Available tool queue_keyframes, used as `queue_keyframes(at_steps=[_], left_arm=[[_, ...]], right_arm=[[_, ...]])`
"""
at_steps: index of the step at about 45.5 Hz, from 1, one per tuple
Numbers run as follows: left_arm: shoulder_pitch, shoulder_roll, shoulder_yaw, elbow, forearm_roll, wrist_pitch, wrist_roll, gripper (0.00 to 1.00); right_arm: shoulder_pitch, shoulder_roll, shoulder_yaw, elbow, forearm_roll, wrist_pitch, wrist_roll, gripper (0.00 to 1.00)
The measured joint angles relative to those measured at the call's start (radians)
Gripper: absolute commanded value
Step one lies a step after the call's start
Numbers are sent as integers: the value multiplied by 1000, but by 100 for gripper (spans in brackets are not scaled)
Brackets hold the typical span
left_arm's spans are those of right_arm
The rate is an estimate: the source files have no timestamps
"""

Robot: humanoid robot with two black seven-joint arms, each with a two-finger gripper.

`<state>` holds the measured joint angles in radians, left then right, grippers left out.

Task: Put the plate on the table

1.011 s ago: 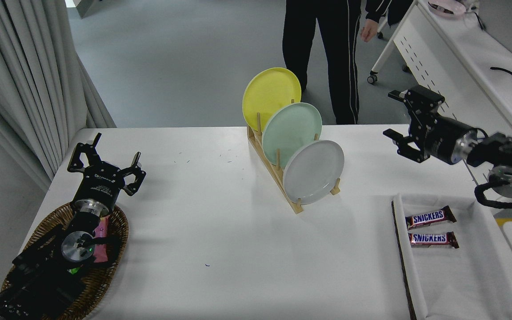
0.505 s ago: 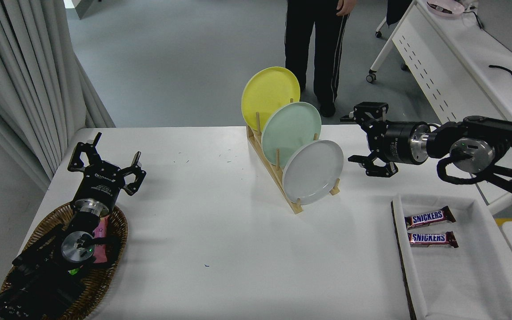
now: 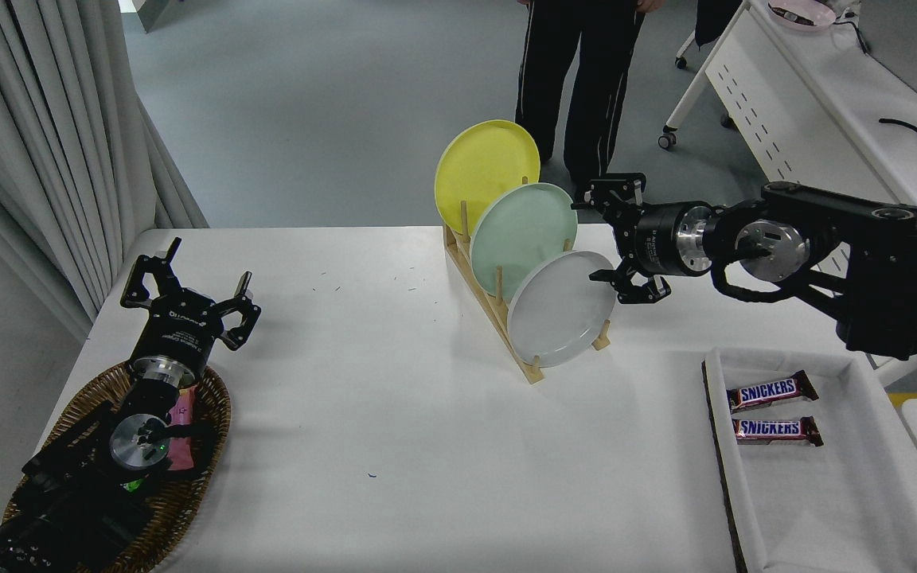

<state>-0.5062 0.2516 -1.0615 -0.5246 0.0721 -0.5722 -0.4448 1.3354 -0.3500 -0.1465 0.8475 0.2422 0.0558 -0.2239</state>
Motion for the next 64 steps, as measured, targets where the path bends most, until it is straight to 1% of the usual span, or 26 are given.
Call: queue_keyframes(at_steps=[9, 10, 13, 15, 19, 29, 30, 32, 33, 42, 45, 51, 53, 57, 60, 64], left_arm=[[0, 0, 0, 0, 0, 0, 0, 100], [0, 0, 0, 0, 0, 0, 0, 100], [0, 0, 0, 0, 0, 0, 0, 100], [0, 0, 0, 0, 0, 0, 0, 100], [0, 0, 0, 0, 0, 0, 0, 100], [0, 0, 0, 0, 0, 0, 0, 100], [0, 0, 0, 0, 0, 0, 0, 100], [0, 0, 0, 0, 0, 0, 0, 100], [0, 0, 0, 0, 0, 0, 0, 100], [0, 0, 0, 0, 0, 0, 0, 100], [0, 0, 0, 0, 0, 0, 0, 100], [0, 0, 0, 0, 0, 0, 0, 100], [0, 0, 0, 0, 0, 0, 0, 100], [0, 0, 0, 0, 0, 0, 0, 100], [0, 0, 0, 0, 0, 0, 0, 100], [0, 0, 0, 0, 0, 0, 0, 100]], right_arm=[[-18, 50, 10, -38, 0, -15, -5, 98], [-19, 54, 11, -40, 0, -16, -6, 97], [-22, 65, 12, -46, 1, -19, -7, 86], [-23, 69, 13, -49, 2, -22, -7, 83], [-26, 77, 16, -55, 3, -32, -8, 78], [-40, 97, 38, -76, 1, -48, -9, 78], [-41, 100, 39, -80, 1, -49, -9, 77], [-43, 107, 42, -88, 0, -51, -9, 70], [-44, 109, 43, -92, 0, -51, -9, 68], [-50, 128, 49, -122, -1, -55, -9, 67], [-51, 132, 50, -128, -1, -56, -9, 60], [-52, 136, 51, -134, -1, -56, -9, 59], [-52, 137, 52, -136, -1, -57, -9, 56], [-52, 139, 52, -138, -1, -57, -10, 56], [-51, 139, 52, -139, -1, -57, -11, 52], [-49, 139, 53, -140, -1, -57, -13, 52]])
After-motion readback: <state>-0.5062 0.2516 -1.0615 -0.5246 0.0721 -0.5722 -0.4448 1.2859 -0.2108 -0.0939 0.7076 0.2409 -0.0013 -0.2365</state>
